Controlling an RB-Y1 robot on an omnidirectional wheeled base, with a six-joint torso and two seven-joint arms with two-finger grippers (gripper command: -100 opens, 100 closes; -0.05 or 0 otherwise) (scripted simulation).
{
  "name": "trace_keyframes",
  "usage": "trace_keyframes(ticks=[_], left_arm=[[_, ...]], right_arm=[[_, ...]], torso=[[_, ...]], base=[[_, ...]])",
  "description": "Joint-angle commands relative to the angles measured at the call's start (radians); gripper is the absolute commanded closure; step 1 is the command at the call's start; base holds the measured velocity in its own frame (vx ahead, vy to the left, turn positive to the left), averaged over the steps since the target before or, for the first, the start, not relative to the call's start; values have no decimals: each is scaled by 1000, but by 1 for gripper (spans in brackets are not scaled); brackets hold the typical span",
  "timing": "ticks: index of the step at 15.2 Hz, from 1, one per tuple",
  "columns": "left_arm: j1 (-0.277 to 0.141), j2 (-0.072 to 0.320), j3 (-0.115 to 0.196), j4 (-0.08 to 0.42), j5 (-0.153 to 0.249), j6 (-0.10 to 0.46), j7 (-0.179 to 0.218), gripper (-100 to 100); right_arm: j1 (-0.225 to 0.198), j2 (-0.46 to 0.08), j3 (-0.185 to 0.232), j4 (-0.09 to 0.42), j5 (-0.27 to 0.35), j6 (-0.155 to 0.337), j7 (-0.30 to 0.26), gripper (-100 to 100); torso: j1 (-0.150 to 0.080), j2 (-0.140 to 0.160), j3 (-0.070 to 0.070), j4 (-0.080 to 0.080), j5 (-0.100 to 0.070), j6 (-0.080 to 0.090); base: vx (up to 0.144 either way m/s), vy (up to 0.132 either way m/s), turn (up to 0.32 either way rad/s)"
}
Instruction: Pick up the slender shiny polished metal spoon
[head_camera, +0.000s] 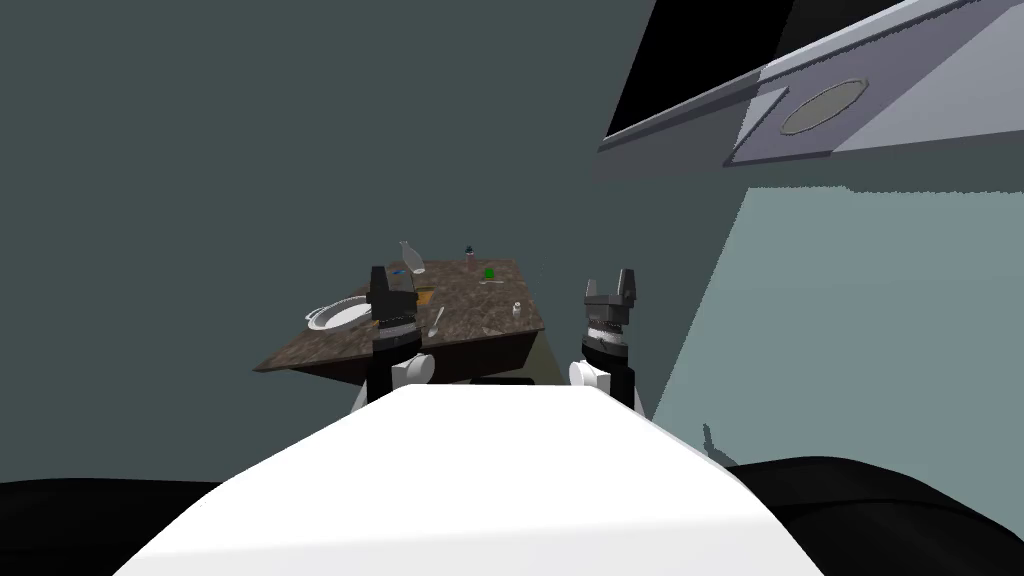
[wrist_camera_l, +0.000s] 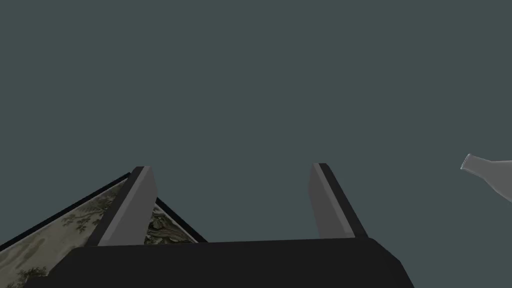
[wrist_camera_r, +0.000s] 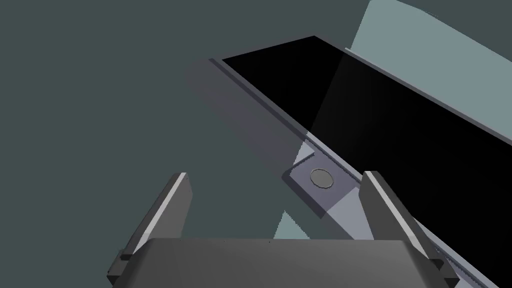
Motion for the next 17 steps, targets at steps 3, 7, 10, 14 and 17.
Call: trace_keyframes(ticks=[3, 7, 10, 14, 17], left_arm=[[1, 80, 1, 9, 3, 16, 3, -100], [2, 153, 1, 21, 7, 41, 6, -100], [3, 190, 2, 29, 10, 57, 9, -100], [6, 267, 4, 49, 18, 96, 15, -100], [8, 340, 5, 73, 27, 143, 23, -100]], right_arm=[[0, 0, 0, 0, 0, 0, 0, 0], [0, 0, 0, 0, 0, 0, 0, 0], [0, 0, 0, 0, 0, 0, 0, 0], [0, 0, 0, 0, 0, 0, 0, 0], [0, 0, 0, 0, 0, 0, 0, 0]], torso=[[0, 0, 0, 0, 0, 0], [1, 1, 1, 0, 0, 0], [1, 2, 1, 0, 0, 0], [1, 2, 1, 0, 0, 0], [1, 2, 1, 0, 0, 0]], base=[[-9, 0, -29], [-14, 2, -39], [-22, 4, -51], [-26, 2, -64], [-33, 2, -85]])
